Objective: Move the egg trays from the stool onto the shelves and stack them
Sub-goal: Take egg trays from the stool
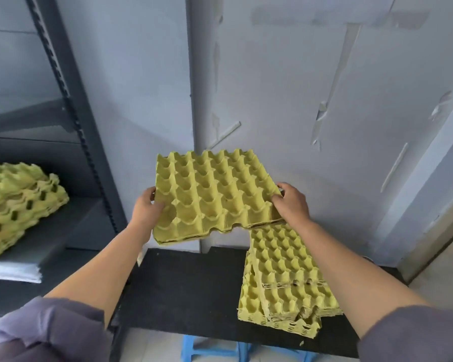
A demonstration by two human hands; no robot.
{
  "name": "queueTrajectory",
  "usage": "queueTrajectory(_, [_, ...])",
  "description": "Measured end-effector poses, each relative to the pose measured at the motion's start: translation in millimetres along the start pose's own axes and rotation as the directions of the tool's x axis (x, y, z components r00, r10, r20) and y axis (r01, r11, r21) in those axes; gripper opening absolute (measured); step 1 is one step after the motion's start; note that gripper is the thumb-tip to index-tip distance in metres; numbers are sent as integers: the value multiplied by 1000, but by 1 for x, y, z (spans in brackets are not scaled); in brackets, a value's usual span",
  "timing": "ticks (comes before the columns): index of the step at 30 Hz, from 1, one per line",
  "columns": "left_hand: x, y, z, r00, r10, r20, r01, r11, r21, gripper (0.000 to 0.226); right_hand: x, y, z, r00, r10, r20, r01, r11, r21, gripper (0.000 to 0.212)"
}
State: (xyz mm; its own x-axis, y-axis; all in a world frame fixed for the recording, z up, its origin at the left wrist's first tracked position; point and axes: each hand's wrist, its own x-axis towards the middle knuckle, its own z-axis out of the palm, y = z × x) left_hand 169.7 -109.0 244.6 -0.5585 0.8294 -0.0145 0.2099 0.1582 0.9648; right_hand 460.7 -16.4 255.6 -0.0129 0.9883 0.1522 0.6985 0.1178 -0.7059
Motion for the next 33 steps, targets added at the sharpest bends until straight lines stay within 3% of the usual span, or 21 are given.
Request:
queueTrajectory(7, [-19,-17,-151,990,66,-122,-52,992,118,36,-58,-109,72,992,-111,55,109,993,45,42])
queueTrajectory(12, [-37,-48,-262,970,34,-239,19,976,215,33,-109,-185,142,968,-213,133,211,977,26,40])
queueTrajectory(18, [-57,-86,-362,935,-70,-348,140,974,181,33,-159,-249,213,934,-264,240,261,964,47,40])
queueTrajectory(26, [-66,-113,-457,841,-127,-526,224,967,124,37,-184,-330,282,844,-421,333,408,906,113,40])
queueTrajectory(33, [-81,-134,-540,723,-135,-678,227,973,48,36,-209,-408,342,713,-551,432,520,830,200,44])
